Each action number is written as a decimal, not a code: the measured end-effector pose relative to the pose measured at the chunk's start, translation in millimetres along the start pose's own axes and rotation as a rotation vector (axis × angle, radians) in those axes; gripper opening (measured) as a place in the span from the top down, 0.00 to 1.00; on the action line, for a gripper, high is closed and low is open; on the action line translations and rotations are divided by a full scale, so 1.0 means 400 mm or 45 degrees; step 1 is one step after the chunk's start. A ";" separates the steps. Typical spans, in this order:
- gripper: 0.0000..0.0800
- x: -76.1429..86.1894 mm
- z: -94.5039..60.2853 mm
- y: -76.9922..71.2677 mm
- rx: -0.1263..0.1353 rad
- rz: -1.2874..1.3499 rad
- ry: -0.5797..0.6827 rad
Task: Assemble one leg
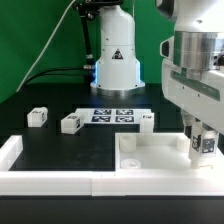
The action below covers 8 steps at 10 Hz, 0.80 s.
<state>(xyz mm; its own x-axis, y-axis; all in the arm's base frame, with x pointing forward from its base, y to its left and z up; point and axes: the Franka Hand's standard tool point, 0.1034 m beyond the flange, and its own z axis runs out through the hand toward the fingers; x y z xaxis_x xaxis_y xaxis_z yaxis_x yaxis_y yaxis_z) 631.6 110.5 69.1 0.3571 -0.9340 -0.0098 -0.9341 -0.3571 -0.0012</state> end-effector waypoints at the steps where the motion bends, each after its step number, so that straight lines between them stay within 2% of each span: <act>1: 0.42 -0.004 0.000 -0.003 0.007 -0.007 0.002; 2: 0.24 -0.017 0.000 -0.010 0.025 -0.045 0.008; 3: 0.20 -0.024 0.002 -0.012 0.032 -0.200 0.013; 6: 0.19 -0.041 -0.003 -0.018 0.042 -0.657 0.017; 8: 0.19 -0.029 -0.003 -0.016 0.039 -1.026 0.024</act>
Offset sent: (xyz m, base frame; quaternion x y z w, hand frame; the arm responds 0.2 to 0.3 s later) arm -0.0102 0.0139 0.0008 0.0192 -0.0045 -0.1958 0.9804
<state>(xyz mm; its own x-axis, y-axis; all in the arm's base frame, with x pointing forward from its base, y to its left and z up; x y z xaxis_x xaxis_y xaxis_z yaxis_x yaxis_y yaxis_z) 633.5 123.8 70.6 0.9206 -0.3898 0.0228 -0.3891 -0.9207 -0.0284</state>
